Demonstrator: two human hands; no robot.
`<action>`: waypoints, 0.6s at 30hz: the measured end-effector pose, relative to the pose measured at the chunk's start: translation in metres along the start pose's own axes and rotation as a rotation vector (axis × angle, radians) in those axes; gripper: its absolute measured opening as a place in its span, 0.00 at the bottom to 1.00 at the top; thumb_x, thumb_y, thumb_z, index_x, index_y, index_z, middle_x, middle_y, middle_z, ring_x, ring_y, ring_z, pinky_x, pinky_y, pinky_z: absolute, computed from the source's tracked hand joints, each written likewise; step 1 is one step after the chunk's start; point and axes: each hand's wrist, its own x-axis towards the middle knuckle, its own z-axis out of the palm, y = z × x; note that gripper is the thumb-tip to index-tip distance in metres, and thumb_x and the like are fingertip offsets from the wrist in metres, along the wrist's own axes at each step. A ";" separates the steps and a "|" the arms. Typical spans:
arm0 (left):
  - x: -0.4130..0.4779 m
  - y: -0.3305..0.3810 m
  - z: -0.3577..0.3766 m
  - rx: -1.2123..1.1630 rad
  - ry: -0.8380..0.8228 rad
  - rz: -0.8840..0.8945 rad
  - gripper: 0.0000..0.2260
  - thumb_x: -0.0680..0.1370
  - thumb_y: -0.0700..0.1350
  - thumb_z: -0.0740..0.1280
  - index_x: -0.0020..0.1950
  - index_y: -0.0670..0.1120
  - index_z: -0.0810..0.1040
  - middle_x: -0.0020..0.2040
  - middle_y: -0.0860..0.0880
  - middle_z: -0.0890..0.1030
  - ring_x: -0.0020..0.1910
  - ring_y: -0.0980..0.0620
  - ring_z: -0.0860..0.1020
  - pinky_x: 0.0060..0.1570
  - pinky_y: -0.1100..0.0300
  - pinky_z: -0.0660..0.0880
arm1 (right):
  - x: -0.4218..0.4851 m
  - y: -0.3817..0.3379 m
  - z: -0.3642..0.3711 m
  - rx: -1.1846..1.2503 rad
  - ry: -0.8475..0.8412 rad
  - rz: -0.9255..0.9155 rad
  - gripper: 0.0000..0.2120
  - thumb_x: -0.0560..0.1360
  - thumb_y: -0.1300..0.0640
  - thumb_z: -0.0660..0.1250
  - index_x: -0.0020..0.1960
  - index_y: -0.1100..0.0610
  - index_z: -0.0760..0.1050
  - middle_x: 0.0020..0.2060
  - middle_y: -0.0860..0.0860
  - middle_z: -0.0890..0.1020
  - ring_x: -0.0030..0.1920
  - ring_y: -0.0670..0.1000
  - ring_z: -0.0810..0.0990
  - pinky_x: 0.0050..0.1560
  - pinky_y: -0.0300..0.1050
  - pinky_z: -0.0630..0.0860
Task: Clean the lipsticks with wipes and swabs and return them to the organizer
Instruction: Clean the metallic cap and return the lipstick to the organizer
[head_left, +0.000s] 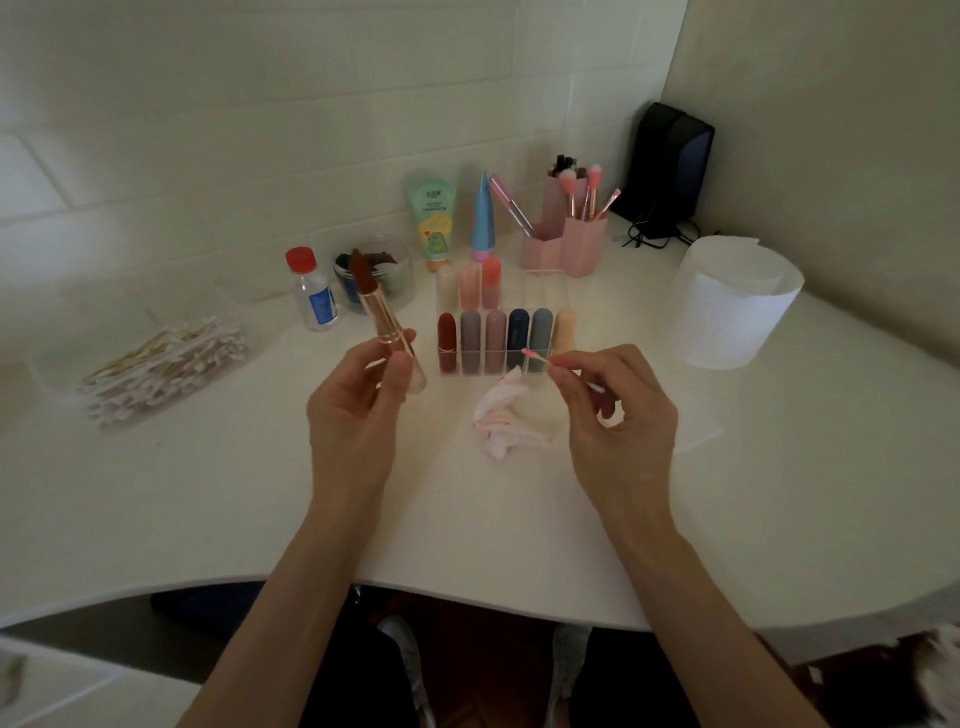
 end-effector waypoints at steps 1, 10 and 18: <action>0.001 -0.001 0.000 0.005 0.040 0.008 0.08 0.81 0.45 0.68 0.57 0.44 0.83 0.54 0.58 0.85 0.49 0.59 0.82 0.46 0.67 0.76 | 0.000 0.000 0.000 0.000 0.002 0.006 0.03 0.77 0.63 0.74 0.51 0.58 0.84 0.41 0.48 0.78 0.38 0.50 0.75 0.38 0.42 0.71; 0.022 -0.018 -0.001 0.556 -0.038 0.129 0.07 0.76 0.47 0.74 0.54 0.52 0.83 0.48 0.56 0.82 0.46 0.61 0.78 0.41 0.71 0.68 | 0.000 -0.001 0.001 -0.019 0.021 0.011 0.03 0.77 0.63 0.74 0.51 0.58 0.84 0.41 0.47 0.77 0.37 0.49 0.74 0.39 0.38 0.70; 0.025 -0.023 0.011 0.679 -0.084 0.040 0.07 0.78 0.52 0.72 0.55 0.53 0.83 0.46 0.60 0.81 0.44 0.62 0.76 0.44 0.72 0.65 | 0.000 -0.003 -0.001 -0.034 0.034 0.031 0.04 0.77 0.62 0.74 0.51 0.58 0.84 0.41 0.45 0.75 0.37 0.47 0.73 0.40 0.33 0.68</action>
